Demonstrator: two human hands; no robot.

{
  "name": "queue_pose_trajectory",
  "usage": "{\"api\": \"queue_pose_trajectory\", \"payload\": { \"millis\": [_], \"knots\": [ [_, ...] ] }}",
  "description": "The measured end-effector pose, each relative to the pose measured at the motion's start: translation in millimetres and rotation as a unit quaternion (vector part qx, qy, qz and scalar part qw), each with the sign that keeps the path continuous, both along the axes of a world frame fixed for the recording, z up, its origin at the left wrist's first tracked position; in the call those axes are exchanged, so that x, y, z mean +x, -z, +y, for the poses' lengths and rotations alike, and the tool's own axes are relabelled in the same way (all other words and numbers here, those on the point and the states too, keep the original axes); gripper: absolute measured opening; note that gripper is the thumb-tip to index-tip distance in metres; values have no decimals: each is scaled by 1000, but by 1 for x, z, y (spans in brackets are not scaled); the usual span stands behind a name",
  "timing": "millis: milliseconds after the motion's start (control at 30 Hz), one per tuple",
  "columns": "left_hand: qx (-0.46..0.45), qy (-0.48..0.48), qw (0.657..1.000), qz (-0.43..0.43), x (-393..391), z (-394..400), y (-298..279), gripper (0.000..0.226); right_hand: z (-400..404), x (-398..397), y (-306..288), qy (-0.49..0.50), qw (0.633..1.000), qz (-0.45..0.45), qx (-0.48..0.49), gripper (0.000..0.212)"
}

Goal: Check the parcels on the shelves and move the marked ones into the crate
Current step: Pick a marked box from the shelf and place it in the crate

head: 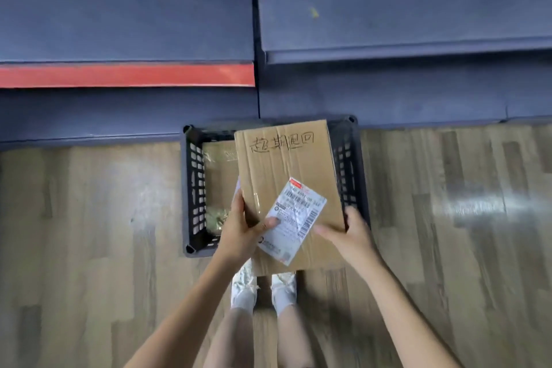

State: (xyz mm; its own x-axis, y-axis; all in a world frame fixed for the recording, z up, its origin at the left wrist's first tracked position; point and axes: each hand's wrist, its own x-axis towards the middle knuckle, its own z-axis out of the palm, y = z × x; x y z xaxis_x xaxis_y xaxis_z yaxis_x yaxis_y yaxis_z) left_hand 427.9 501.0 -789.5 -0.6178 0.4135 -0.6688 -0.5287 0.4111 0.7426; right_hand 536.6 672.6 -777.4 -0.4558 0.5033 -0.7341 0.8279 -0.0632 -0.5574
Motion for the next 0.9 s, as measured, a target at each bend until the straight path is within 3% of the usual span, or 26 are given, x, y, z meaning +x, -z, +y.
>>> {"api": "queue_pose_trajectory", "payload": {
  "millis": [200, 367, 700, 767, 833, 900],
  "knots": [
    [3, 36, 999, 31, -1, 37, 74, 59, 27, -6, 75, 51, 998, -1, 36, 64],
    [-21, 69, 994, 78, 9, 64, 124, 39, 45, 7, 125, 41, 996, -11, 84, 59],
    [-86, 120, 987, 59, 17, 73, 204, 69, 48, 17, 193, 39, 992, -18, 116, 44],
    [-118, 128, 983, 50, 13, 70, 210, 63, 46, 12, 204, 27, 993, -26, 107, 40],
    [-139, 155, 976, 57, 8, 64, 214, 59, 44, 7, 217, 18, 994, -36, 101, 36],
    [-171, 217, 956, 94, 2, 59, 215, 76, 42, 4, 229, 15, 992, -48, 112, 40]
  ]
}}
